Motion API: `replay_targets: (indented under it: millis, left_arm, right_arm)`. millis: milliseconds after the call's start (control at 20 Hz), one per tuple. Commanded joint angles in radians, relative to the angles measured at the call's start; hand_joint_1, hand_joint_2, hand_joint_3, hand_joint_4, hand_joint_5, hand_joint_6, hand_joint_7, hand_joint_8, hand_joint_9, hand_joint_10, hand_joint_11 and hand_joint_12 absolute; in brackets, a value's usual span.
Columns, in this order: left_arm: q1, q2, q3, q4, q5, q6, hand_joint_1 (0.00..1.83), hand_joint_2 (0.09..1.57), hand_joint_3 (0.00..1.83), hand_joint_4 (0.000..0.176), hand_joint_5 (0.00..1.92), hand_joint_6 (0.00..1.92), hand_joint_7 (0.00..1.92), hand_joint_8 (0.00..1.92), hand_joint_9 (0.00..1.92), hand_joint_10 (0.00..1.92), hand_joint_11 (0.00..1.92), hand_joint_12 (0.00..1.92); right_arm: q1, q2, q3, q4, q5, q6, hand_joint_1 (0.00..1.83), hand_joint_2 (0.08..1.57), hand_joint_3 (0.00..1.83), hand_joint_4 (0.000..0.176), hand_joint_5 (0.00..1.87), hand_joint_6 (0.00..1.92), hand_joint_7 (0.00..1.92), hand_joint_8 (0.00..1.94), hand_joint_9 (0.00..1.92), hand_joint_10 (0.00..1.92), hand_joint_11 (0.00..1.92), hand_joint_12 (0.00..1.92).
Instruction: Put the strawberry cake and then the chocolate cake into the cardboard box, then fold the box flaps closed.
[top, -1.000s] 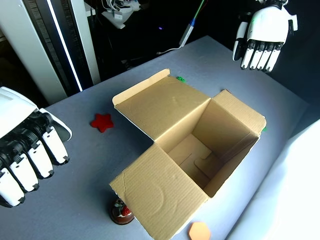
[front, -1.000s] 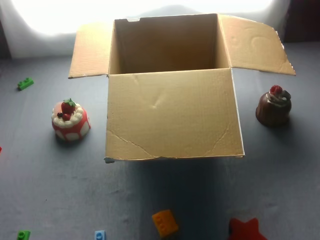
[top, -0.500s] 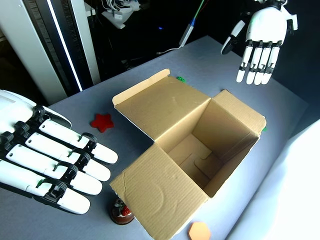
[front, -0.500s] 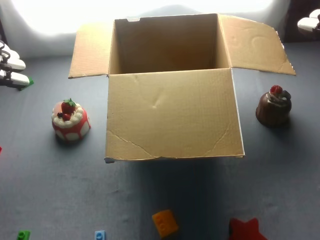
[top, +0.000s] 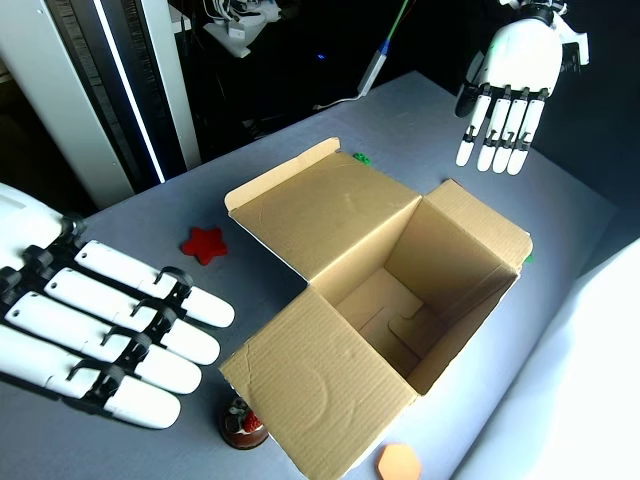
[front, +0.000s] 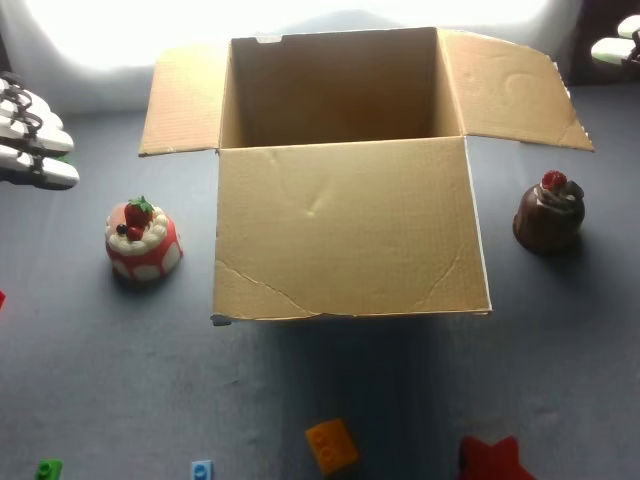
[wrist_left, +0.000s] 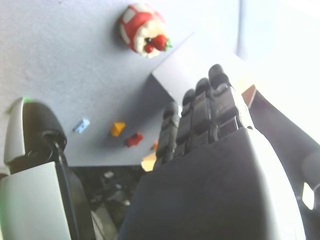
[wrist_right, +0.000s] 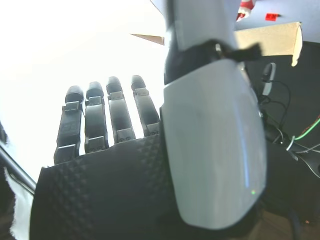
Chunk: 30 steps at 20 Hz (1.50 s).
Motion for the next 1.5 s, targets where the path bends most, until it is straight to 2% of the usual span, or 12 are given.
replay_targets:
  millis: [0, 200, 350, 600, 650, 700, 750, 850, 950, 1100, 1150, 1450]
  left_arm:
    - [0.003, 0.001, -0.001, -0.084, 0.021, 0.002, 1.12, 1.08, 0.05, 0.051, 0.1, 0.01, 0.04, 0.0, 0.02, 0.0, 0.0, 0.19]
    - [0.122, -0.018, 0.011, -0.206, 0.026, 0.025, 1.0, 1.05, 0.01, 0.044, 0.08, 0.0, 0.04, 0.0, 0.01, 0.0, 0.0, 0.14]
    - [0.192, -0.042, 0.037, -0.3, 0.034, 0.025, 1.15, 1.04, 0.0, 0.045, 0.1, 0.01, 0.05, 0.0, 0.02, 0.0, 0.0, 0.19]
    - [0.286, -0.088, 0.07, -0.421, 0.053, 0.006, 1.12, 1.08, 0.02, 0.048, 0.07, 0.0, 0.04, 0.0, 0.01, 0.0, 0.0, 0.17]
    - [0.301, -0.096, 0.072, -0.441, 0.057, 0.0, 1.15, 1.06, 0.01, 0.045, 0.07, 0.0, 0.03, 0.0, 0.0, 0.0, 0.0, 0.17]
    - [0.308, -0.104, 0.073, -0.449, 0.059, 0.0, 1.18, 1.07, 0.01, 0.042, 0.08, 0.0, 0.03, 0.0, 0.0, 0.0, 0.0, 0.16]
    - [0.31, -0.114, 0.077, -0.452, 0.059, 0.003, 1.2, 1.08, 0.02, 0.048, 0.07, 0.0, 0.03, 0.0, 0.0, 0.0, 0.0, 0.13]
    - [0.321, -0.144, 0.101, -0.477, 0.057, 0.008, 1.23, 1.1, 0.02, 0.049, 0.09, 0.0, 0.03, 0.0, 0.01, 0.0, 0.0, 0.19]
    - [0.329, -0.171, 0.127, -0.492, 0.055, 0.009, 1.29, 1.1, 0.02, 0.053, 0.09, 0.0, 0.02, 0.0, 0.0, 0.0, 0.0, 0.17]
    - [0.346, -0.211, 0.161, -0.493, 0.056, 0.014, 1.25, 1.13, 0.03, 0.055, 0.09, 0.0, 0.01, 0.0, 0.0, 0.0, 0.0, 0.17]
    - [0.349, -0.226, 0.173, -0.493, 0.058, 0.015, 1.21, 1.14, 0.03, 0.06, 0.09, 0.0, 0.02, 0.0, 0.02, 0.0, 0.0, 0.23]
    - [0.35, -0.315, 0.255, -0.494, 0.065, 0.027, 1.27, 1.11, 0.01, 0.059, 0.1, 0.0, 0.02, 0.0, 0.01, 0.0, 0.0, 0.19]
  right_arm:
    - [0.011, 0.013, 0.001, 0.005, 0.123, -0.007, 1.07, 0.96, 0.01, 0.028, 0.0, 0.0, 0.0, 0.0, 0.0, 0.0, 0.0, 0.0]
    - [0.011, 0.014, 0.001, 0.005, 0.125, -0.008, 1.08, 0.97, 0.01, 0.013, 0.0, 0.0, 0.0, 0.0, 0.0, 0.0, 0.0, 0.0]
    - [0.011, 0.014, 0.001, 0.005, 0.127, -0.008, 1.12, 0.95, 0.0, 0.026, 0.0, 0.0, 0.0, 0.0, 0.0, 0.0, 0.0, 0.0]
    - [0.011, 0.014, 0.001, 0.005, 0.128, -0.008, 1.11, 1.0, 0.02, 0.02, 0.0, 0.0, 0.0, 0.0, 0.0, 0.0, 0.0, 0.0]
    - [0.011, 0.014, 0.001, 0.005, 0.128, -0.008, 1.1, 1.0, 0.02, 0.026, 0.0, 0.0, 0.0, 0.0, 0.0, 0.0, 0.0, 0.0]
    - [0.011, 0.014, 0.001, 0.005, 0.128, -0.008, 1.11, 0.99, 0.01, 0.025, 0.0, 0.0, 0.0, 0.0, 0.0, 0.0, 0.0, 0.0]
    - [0.011, 0.014, 0.001, 0.005, 0.128, -0.008, 1.11, 1.0, 0.02, 0.028, 0.0, 0.0, 0.0, 0.0, 0.0, 0.0, 0.0, 0.0]
    - [0.011, 0.014, 0.002, 0.005, 0.128, -0.008, 1.1, 1.01, 0.02, 0.025, 0.0, 0.0, 0.0, 0.0, 0.0, 0.0, 0.0, 0.0]
    - [0.011, 0.014, 0.002, 0.005, 0.129, -0.009, 1.1, 1.01, 0.02, 0.022, 0.0, 0.0, 0.0, 0.0, 0.0, 0.0, 0.0, 0.0]
    - [0.011, 0.014, 0.002, 0.005, 0.13, -0.009, 1.09, 1.02, 0.02, 0.025, 0.0, 0.0, 0.0, 0.0, 0.0, 0.0, 0.0, 0.0]
    - [0.011, 0.014, 0.002, 0.005, 0.13, -0.009, 1.1, 1.02, 0.02, 0.026, 0.0, 0.0, 0.0, 0.0, 0.0, 0.0, 0.0, 0.0]
    - [0.011, 0.014, 0.002, 0.005, 0.134, -0.009, 1.11, 1.01, 0.01, 0.022, 0.0, 0.0, 0.0, 0.0, 0.0, 0.0, 0.01, 0.0]
